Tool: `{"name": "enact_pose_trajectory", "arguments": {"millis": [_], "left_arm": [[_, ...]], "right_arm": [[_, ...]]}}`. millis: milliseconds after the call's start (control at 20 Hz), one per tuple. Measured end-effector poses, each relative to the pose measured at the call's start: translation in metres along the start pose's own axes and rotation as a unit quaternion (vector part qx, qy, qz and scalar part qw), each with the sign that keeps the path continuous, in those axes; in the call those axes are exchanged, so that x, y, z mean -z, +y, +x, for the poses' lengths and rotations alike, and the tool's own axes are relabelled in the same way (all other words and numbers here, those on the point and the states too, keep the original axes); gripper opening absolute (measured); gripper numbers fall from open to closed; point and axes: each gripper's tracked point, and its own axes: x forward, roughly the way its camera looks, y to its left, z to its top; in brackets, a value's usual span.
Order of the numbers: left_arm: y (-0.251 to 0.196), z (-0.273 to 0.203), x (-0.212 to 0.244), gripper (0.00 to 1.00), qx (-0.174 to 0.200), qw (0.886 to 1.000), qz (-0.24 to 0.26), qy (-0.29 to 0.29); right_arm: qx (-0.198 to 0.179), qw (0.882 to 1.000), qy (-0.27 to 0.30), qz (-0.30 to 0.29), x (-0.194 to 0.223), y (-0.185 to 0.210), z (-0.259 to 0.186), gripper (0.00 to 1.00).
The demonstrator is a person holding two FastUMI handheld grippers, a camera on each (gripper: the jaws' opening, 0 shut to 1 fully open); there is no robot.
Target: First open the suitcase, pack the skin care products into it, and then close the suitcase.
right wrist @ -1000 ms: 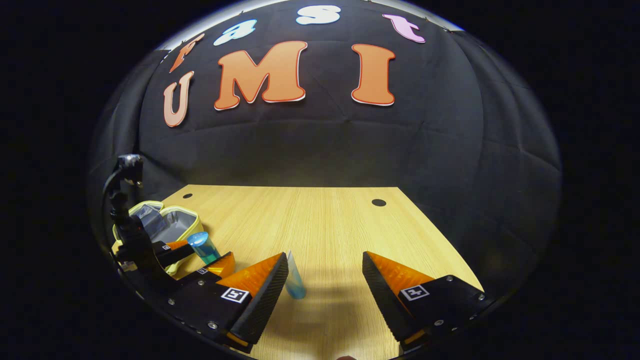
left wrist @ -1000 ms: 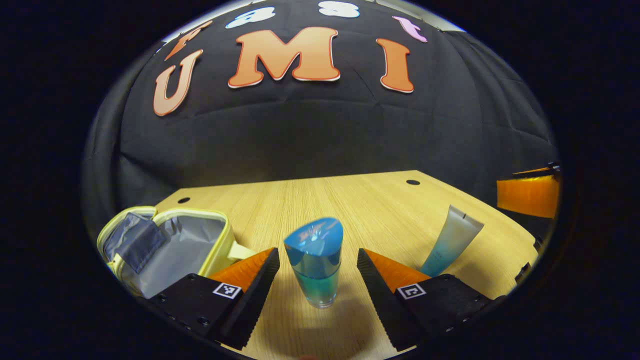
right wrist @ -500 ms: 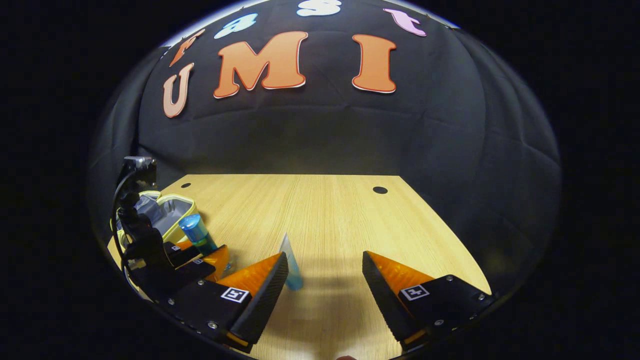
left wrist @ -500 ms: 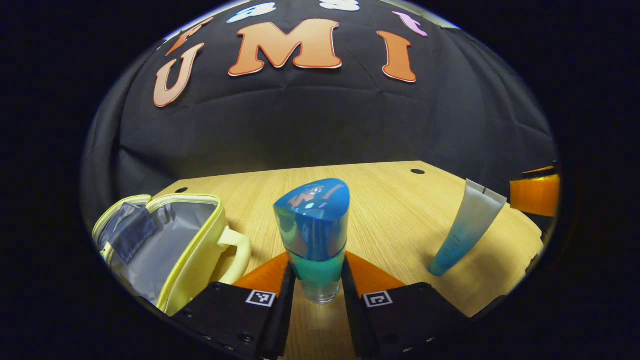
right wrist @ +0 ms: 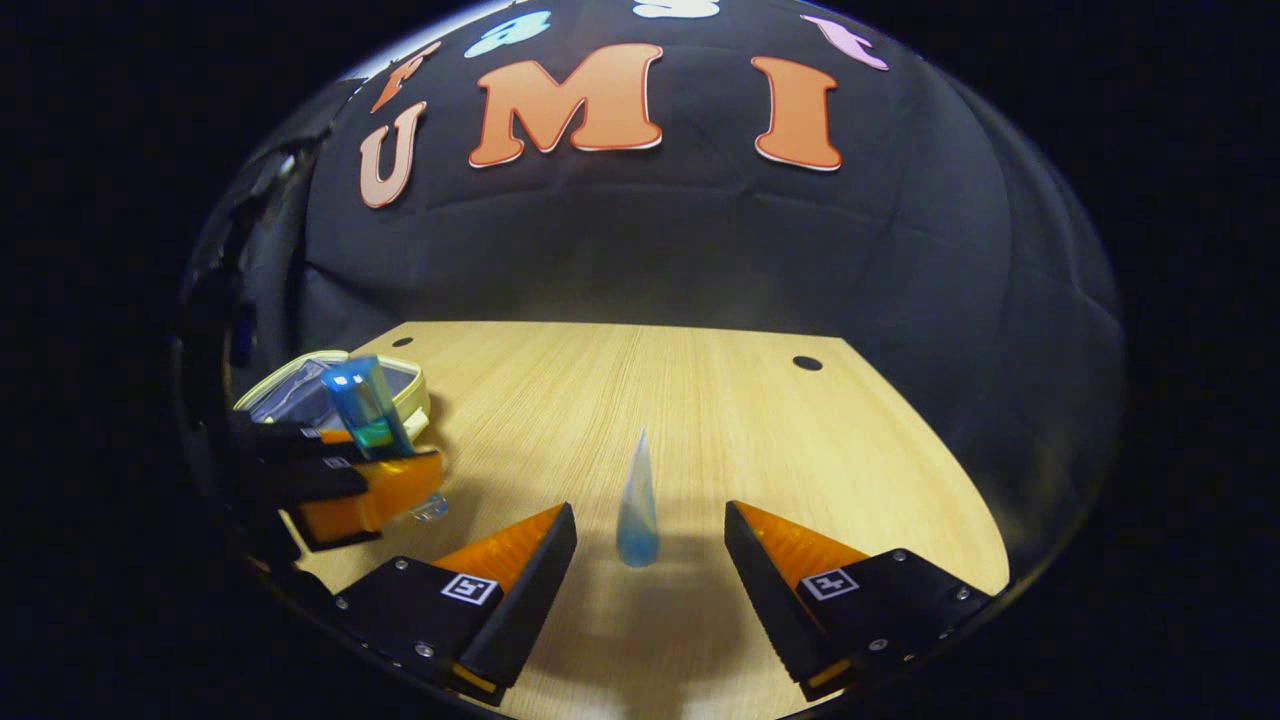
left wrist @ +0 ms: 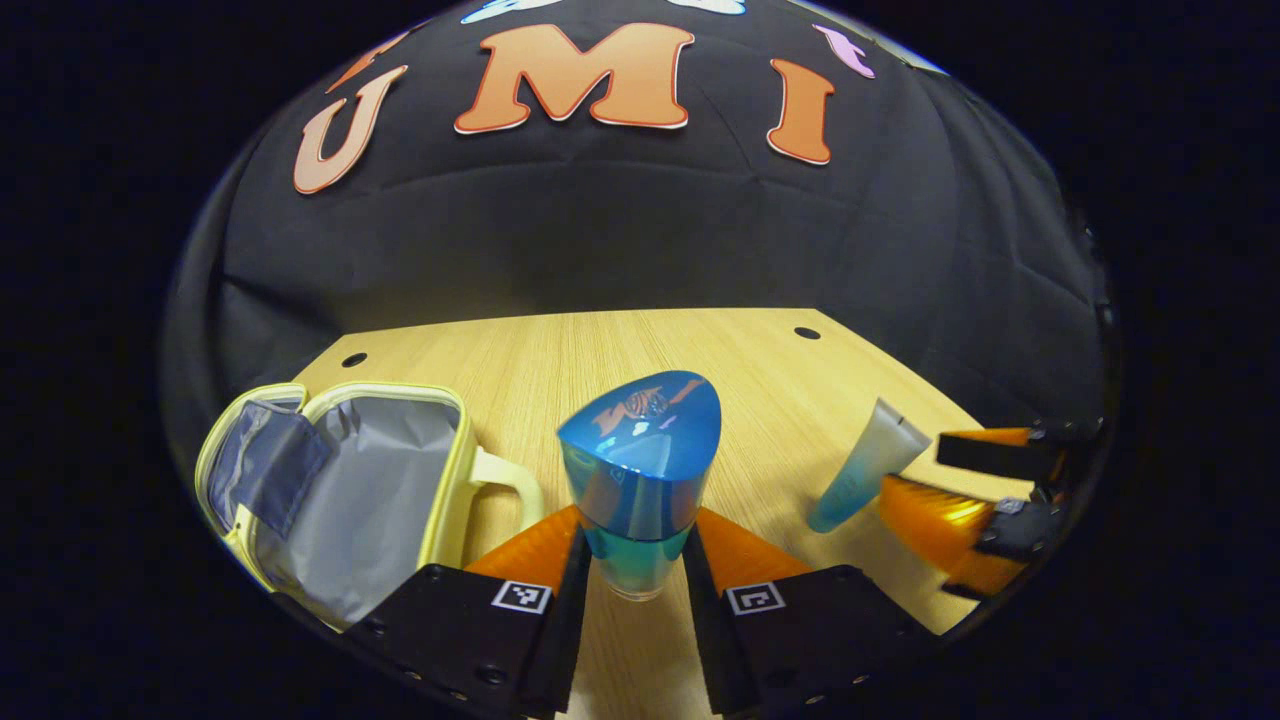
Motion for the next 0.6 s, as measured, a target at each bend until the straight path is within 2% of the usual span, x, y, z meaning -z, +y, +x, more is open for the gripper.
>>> {"name": "enact_pose_trajectory", "arguments": {"millis": [150,350,550,600], "left_arm": [[0.015,-0.029,-0.015,0.49,0.002,1.0,-0.011,0.003],[0.045,-0.058,-0.019,0.49,-0.014,0.999,-0.03,0.017],[0.078,-0.076,-0.012,0.49,-0.033,0.998,-0.048,0.027],[0.086,-0.08,-0.01,0.49,-0.038,0.998,-0.047,0.029]], "right_arm": [[-0.003,1.0,0.027,-0.013,0.018,0.008,0.018,0.95],[0.003,0.998,0.065,-0.002,0.038,0.007,0.038,0.88],[0.01,0.997,0.08,0.01,0.042,0.007,0.051,0.67],[0.018,0.996,0.085,0.008,0.043,0.003,0.051,0.57]]}}
